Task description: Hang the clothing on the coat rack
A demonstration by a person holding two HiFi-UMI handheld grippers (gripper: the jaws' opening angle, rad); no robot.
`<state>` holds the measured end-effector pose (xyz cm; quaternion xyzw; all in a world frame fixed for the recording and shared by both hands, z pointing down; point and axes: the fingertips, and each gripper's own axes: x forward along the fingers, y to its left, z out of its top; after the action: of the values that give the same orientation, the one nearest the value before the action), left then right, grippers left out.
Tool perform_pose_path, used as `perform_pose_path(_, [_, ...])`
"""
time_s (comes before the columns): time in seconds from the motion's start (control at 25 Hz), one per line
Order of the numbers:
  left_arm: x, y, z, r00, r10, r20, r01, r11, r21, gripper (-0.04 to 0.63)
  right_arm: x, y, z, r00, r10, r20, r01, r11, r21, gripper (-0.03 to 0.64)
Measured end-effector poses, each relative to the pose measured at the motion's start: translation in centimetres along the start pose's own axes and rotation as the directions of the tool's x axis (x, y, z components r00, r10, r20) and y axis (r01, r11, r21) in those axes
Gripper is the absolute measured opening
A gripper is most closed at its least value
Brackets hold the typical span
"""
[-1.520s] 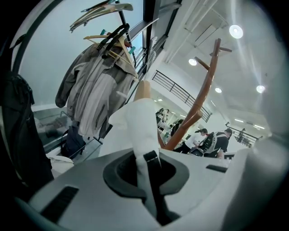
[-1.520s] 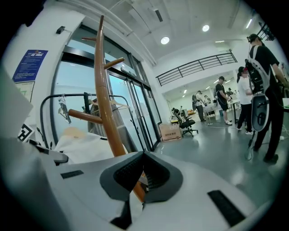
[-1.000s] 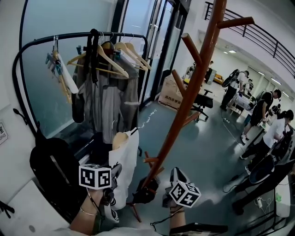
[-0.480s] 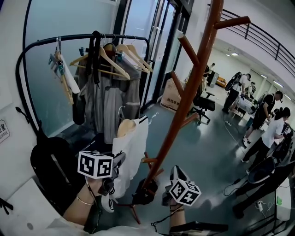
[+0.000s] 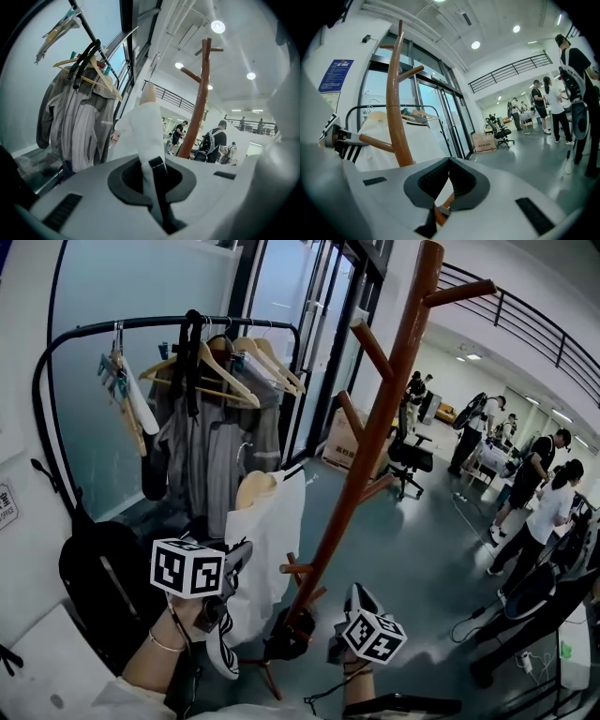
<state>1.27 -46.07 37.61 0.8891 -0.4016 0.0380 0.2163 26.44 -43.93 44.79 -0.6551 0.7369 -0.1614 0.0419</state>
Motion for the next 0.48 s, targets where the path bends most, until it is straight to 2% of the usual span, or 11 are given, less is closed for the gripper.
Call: perform_pose_path(0.48, [-1.4, -1.6, 3.2, 1.0, -0.013, 0.026, 0.01, 0.993, 0.12, 0.023, -1.6, -1.1, 0.1, 1.0, -0.027, 0.014, 0.027, 1.0, 0.009, 0.023])
